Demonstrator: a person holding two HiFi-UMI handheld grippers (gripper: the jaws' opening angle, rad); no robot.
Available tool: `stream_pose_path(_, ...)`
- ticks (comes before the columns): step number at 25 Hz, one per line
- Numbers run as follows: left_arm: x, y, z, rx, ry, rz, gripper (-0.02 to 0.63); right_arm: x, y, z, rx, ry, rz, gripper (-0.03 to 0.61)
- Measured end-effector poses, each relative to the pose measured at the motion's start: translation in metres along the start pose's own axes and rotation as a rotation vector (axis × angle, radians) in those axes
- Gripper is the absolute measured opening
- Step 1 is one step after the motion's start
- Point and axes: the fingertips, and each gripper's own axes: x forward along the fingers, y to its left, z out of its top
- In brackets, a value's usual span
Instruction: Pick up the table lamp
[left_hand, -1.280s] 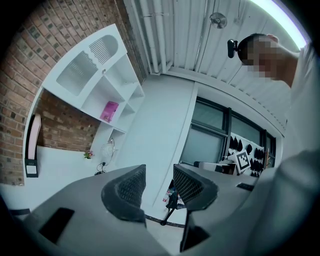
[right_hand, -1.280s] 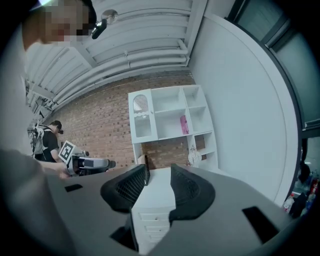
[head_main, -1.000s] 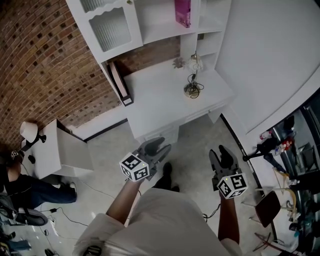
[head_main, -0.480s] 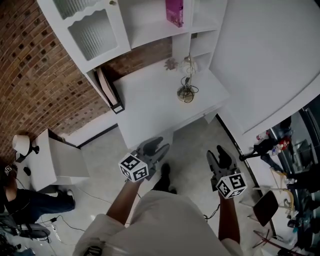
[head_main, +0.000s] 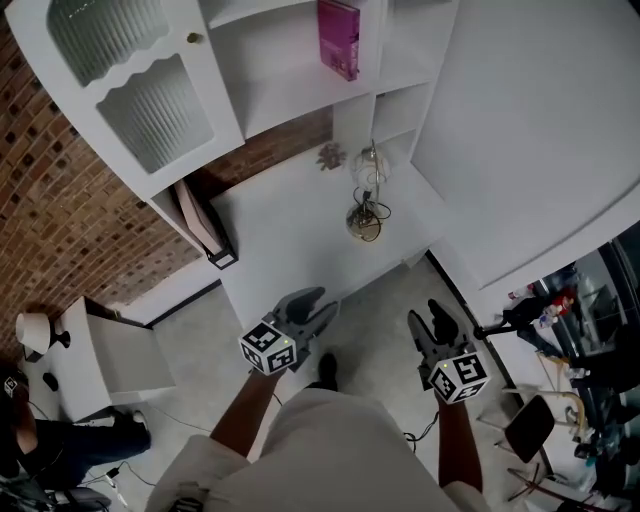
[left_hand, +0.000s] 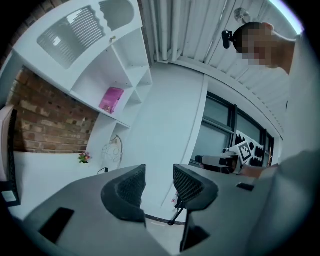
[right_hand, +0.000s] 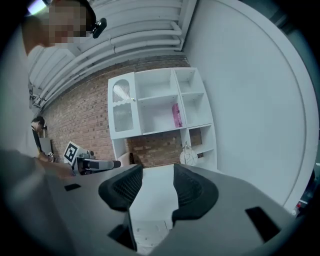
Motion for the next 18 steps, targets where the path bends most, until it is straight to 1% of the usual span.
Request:
stream_pose_path(8, 0.032, 0.052, 0.011, -0.006, 0.033, -0.049, 0.175, 0.063, -0.018, 0.009, -0.003, 0.01, -0.025, 0.209)
stream_pose_path(12, 0.043, 0.069, 0.016, -0.008, 0.047, -0.064, 0.175, 0.086, -0.023, 0.01, 0.002, 0.018, -0.024, 0.207)
stream_pose_path(18, 0.05, 0.086, 0.017, -0.016, 0.072, -0.061, 0.175, 0.11, -0.034, 0.008, 0.017, 0.029, -0.02, 0.208)
